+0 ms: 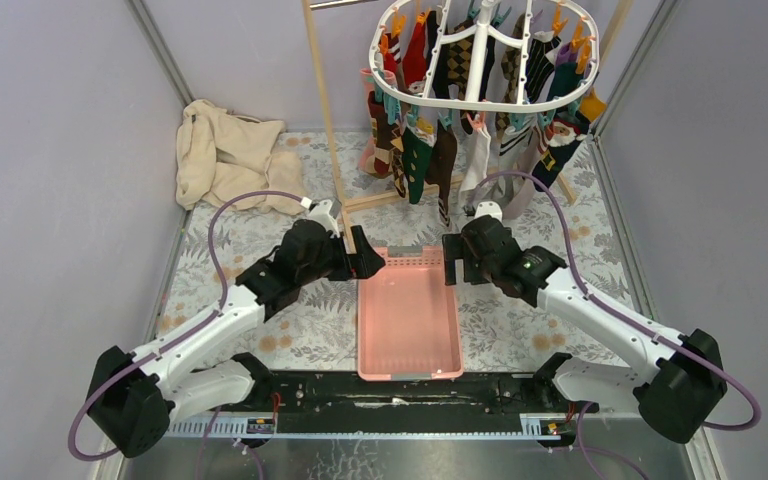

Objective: Remove the socks clipped to the hanger
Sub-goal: Adjust the bin at the center of the board.

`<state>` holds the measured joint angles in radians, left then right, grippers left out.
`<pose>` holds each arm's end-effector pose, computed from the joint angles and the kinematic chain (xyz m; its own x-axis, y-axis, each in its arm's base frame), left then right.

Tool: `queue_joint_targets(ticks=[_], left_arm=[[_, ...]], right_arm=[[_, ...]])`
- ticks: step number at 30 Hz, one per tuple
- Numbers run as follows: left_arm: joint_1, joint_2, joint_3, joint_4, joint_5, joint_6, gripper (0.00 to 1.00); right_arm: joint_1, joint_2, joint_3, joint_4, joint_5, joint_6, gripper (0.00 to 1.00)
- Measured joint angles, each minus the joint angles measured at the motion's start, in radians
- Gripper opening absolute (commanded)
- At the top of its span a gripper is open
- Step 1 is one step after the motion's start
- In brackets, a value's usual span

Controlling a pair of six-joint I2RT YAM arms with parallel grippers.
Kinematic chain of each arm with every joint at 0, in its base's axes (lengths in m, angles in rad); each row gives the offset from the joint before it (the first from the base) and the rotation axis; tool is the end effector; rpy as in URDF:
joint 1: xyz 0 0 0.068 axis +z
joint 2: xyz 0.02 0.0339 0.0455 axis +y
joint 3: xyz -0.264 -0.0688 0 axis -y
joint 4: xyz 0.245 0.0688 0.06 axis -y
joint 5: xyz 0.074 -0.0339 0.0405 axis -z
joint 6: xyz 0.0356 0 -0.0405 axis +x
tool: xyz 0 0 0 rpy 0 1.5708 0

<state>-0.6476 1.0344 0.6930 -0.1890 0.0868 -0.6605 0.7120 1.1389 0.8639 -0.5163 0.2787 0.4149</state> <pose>0.1819 -0.1415 0.2596 -0.7239 -0.2188 -0.6543 0.2742 0.7790 -0.5638 0.1863 0.1479 0.2675 -0.6870 -0.0810 -0.7222 -0.2238 0.9690 0.1043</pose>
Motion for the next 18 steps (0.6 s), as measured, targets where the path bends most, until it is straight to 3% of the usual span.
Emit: queue_joint_targets(ticks=[18], left_arm=[[0.0, 0.028, 0.0, 0.0, -0.035, 0.0, 0.99]], right_arm=[[0.002, 0.096, -0.092, 0.164, -0.089, 0.029, 0.79]])
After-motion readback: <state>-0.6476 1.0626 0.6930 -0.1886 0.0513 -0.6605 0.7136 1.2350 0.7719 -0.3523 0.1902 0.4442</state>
